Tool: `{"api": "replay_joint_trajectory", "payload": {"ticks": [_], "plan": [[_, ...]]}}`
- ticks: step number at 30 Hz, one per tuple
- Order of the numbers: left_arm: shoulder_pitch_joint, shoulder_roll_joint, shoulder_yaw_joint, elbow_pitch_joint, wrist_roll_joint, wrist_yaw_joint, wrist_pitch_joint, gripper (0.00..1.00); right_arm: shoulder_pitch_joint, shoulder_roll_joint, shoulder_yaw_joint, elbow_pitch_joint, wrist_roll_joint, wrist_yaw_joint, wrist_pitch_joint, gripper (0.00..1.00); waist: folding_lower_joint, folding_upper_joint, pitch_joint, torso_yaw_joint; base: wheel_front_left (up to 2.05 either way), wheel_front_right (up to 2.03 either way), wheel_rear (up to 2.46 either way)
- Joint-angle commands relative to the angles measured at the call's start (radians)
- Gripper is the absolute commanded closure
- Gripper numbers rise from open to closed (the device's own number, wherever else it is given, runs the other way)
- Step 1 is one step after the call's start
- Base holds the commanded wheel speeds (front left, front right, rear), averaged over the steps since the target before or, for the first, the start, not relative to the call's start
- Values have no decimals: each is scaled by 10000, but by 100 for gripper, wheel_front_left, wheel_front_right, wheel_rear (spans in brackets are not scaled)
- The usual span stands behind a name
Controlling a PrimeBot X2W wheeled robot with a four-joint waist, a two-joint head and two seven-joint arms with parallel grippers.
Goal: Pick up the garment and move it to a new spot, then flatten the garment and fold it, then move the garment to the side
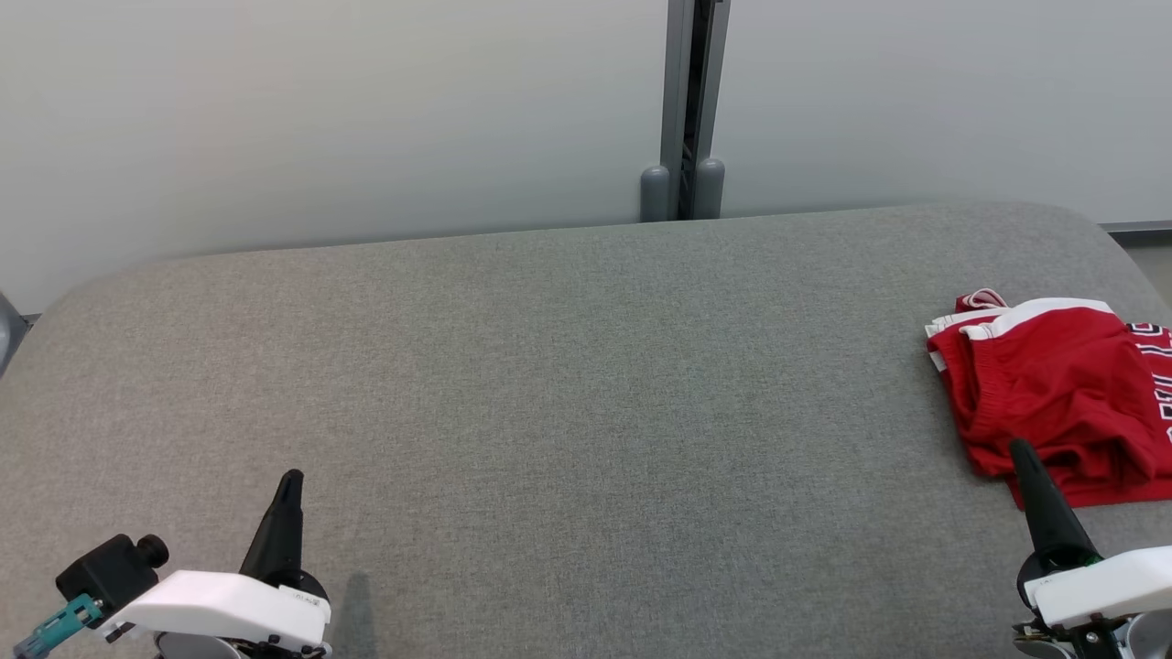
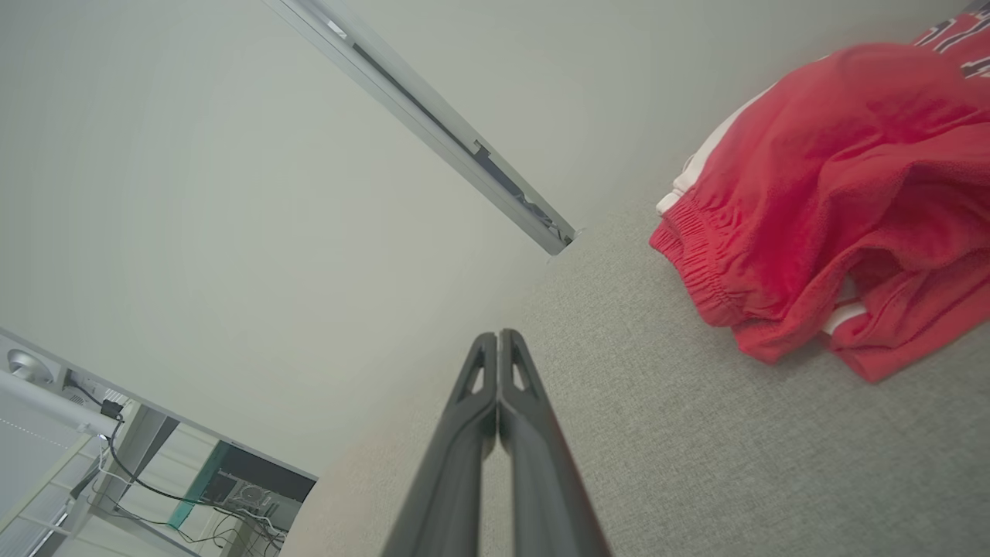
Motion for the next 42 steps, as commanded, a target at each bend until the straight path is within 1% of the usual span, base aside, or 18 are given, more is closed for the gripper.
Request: {"api": "replay_joint_trajectory", "payload": {"ticks": [1, 14, 42], "plan": [[-321, 18, 154, -33, -241, -152, 10, 100, -268, -37, -94, -50, 297, -1, 48, 100, 0, -1, 3, 0, 0, 0, 0], [-571, -315, 574, 308, -1463, -650, 202, 100, -502, 51, -252, 318, 1681, -1, 205, 100, 0, -1, 42, -5, 0, 0, 0], [-1013, -897, 1306, 905, -3580, -1515, 546, 100, -902, 215, -537, 959, 4077, -1, 484, 100, 0, -1, 122, -14, 0, 0, 0]]}}
